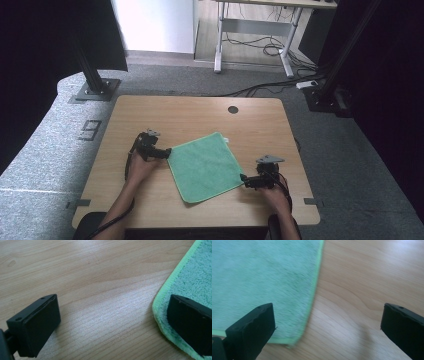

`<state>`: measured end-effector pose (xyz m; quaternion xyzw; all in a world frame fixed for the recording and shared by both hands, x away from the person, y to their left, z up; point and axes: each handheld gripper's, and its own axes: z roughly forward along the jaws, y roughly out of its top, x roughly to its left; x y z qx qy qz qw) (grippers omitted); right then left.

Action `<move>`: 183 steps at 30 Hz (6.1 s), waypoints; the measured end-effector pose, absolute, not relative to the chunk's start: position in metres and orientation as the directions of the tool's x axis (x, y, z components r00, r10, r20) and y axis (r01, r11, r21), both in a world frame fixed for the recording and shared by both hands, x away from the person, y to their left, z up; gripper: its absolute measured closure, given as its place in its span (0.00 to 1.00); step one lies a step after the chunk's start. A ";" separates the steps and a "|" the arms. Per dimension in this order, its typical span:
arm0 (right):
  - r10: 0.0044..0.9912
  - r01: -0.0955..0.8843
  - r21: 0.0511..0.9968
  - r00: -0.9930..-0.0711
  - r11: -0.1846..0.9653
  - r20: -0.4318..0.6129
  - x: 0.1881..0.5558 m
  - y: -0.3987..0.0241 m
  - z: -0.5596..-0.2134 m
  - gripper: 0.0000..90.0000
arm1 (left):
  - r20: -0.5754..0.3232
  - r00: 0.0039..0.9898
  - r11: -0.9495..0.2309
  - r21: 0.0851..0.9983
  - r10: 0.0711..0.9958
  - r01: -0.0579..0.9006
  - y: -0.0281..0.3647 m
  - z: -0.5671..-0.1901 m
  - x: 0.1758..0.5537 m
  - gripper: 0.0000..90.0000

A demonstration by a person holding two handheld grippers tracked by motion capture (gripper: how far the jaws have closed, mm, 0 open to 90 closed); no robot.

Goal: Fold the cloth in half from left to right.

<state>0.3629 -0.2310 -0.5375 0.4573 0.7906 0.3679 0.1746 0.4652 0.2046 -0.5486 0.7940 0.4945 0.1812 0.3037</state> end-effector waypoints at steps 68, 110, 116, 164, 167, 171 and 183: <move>0.394 0.311 0.662 -0.919 0.682 0.025 0.295 -0.034 -0.536 0.97 | -0.033 0.624 -0.411 0.724 0.781 0.553 0.200 -0.545 0.453 0.68; 0.388 0.284 0.732 -0.921 0.619 0.030 0.296 -0.046 -0.501 0.99 | -0.079 0.628 -0.359 0.762 0.774 0.539 0.193 -0.510 0.467 1.00; 0.410 0.286 0.743 -0.912 0.605 0.018 0.297 -0.060 -0.494 0.99 | -0.060 0.644 -0.394 0.747 0.762 0.536 0.174 -0.506 0.478 1.00; 0.606 0.434 0.732 -0.794 0.525 0.036 0.314 -0.162 -0.510 0.98 | 0.003 0.743 -0.539 0.690 0.669 0.483 0.052 -0.510 0.521 0.99; 0.611 0.442 0.728 -0.791 0.524 0.041 0.316 -0.163 -0.513 0.98 | 0.009 0.745 -0.550 0.681 0.667 0.483 0.049 -0.513 0.523 0.99; 0.610 0.447 0.722 -0.792 0.528 0.044 0.317 -0.163 -0.516 0.97 | 0.013 0.745 -0.553 0.678 0.667 0.484 0.047 -0.514 0.524 0.99; 0.659 0.452 0.728 -0.752 0.515 0.001 0.320 -0.171 -0.517 0.79 | 0.029 0.735 -0.521 0.724 0.677 0.452 0.043 -0.508 0.522 0.64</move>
